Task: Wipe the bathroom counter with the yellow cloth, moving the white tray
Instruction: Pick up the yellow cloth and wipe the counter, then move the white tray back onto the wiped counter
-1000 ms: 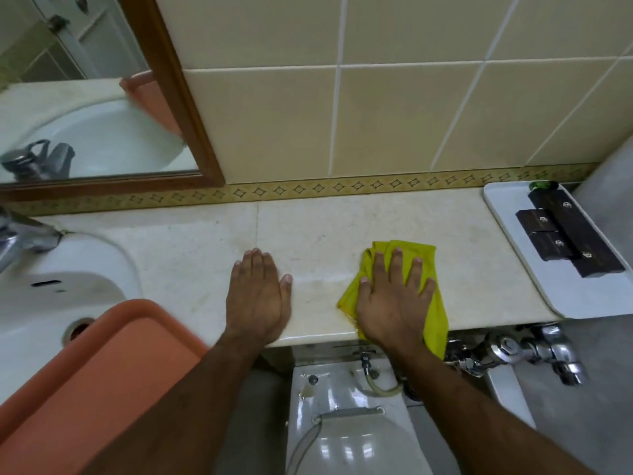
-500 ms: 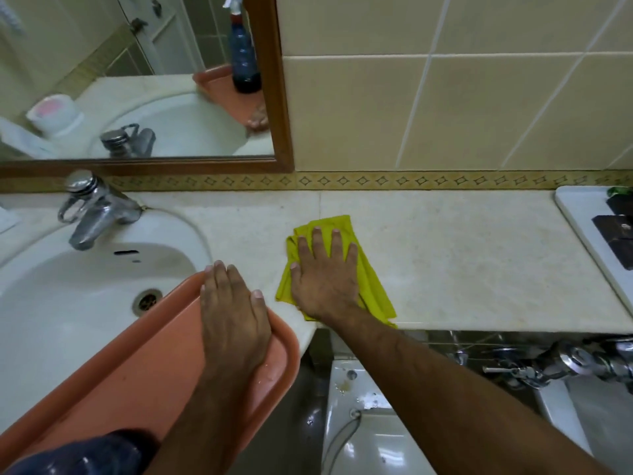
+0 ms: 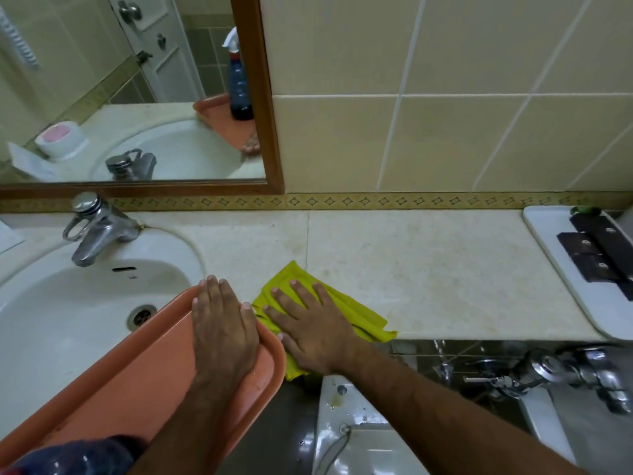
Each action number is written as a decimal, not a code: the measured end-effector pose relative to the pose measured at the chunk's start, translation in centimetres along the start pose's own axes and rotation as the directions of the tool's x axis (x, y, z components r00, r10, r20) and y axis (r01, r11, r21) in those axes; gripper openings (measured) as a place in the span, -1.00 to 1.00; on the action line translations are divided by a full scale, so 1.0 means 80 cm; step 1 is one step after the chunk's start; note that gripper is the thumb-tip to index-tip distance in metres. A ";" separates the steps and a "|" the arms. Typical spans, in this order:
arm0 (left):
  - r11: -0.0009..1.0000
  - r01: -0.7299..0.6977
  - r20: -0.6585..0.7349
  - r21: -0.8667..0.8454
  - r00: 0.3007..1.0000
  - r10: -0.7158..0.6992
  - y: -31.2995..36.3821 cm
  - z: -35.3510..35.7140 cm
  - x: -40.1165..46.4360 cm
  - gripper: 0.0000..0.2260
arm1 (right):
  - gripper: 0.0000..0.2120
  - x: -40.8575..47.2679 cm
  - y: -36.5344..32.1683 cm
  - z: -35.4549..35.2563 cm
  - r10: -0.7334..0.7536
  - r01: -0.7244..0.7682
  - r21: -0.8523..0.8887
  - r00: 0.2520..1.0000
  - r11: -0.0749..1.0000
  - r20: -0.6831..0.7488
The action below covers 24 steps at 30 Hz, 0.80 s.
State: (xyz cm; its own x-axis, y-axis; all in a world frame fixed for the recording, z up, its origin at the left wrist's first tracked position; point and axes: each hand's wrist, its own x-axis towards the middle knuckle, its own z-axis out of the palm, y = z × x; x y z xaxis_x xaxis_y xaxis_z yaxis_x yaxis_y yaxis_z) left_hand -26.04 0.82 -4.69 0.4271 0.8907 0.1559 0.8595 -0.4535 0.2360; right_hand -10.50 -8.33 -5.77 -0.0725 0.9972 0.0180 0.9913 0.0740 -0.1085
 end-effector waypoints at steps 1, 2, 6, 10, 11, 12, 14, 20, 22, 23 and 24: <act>1.000 0.000 0.007 -0.002 1.000 0.000 0.002 -0.001 0.001 -0.42 | -0.46 -0.001 0.000 -0.005 0.005 -0.005 0.003 1.000 1.000 0.011; 1.000 0.003 0.013 0.004 1.000 -0.003 0.001 -0.002 0.000 -0.42 | -0.44 -0.003 -0.002 -0.009 0.011 -0.011 0.017 1.000 1.000 0.025; 0.999 -0.010 0.059 0.040 0.998 0.008 0.005 -0.010 -0.001 -0.42 | -0.40 -0.038 -0.002 -0.025 0.036 -0.036 0.048 0.999 0.998 -0.006; 0.989 -0.053 0.152 0.137 0.988 0.032 0.004 -0.026 0.001 -0.39 | -0.53 -0.114 0.031 -0.038 -0.040 0.043 0.054 0.998 0.998 -0.053; 0.984 -0.062 0.163 0.168 0.986 0.034 0.009 -0.031 0.005 -0.39 | -0.58 -0.135 0.050 -0.046 -0.046 0.049 0.046 0.997 0.998 -0.064; 0.978 -0.061 0.158 0.200 0.987 0.029 0.012 -0.038 0.009 -0.40 | -0.61 -0.153 0.068 -0.053 -0.048 0.050 0.028 0.996 0.998 -0.076; 0.968 -0.063 0.135 0.241 0.990 0.031 0.041 -0.050 0.016 -0.40 | -0.66 -0.196 0.114 -0.069 -0.008 0.006 -0.023 0.995 1.000 -0.102; 0.951 -0.208 0.081 0.227 0.977 0.195 0.220 -0.051 0.045 -0.38 | -0.75 -0.299 0.243 -0.121 0.370 -0.394 -0.061 0.898 0.917 -0.238; 0.941 -0.307 0.075 0.142 0.951 0.299 0.305 -0.030 0.059 -0.43 | -0.75 -0.339 0.283 -0.129 0.572 -0.599 0.044 0.738 0.800 -0.357; 0.927 -0.365 0.077 0.088 0.930 0.359 0.357 -0.012 0.064 -0.45 | -0.75 -0.363 0.306 -0.129 0.685 -0.701 0.135 0.606 0.700 -0.404; 0.910 -0.414 0.087 0.029 0.908 0.410 0.402 0.002 0.067 -0.45 | -0.74 -0.383 0.321 -0.129 0.788 -0.776 0.254 0.448 0.577 -0.422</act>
State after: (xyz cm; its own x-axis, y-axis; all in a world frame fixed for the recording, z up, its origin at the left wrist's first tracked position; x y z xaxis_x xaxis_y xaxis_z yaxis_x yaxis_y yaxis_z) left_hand 3.91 -8.97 3.59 0.7648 0.6252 0.1552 0.6132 -0.7804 0.1223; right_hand 18.33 -37.08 1.14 0.7952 0.5005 0.3423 0.6005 -0.7287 -0.3294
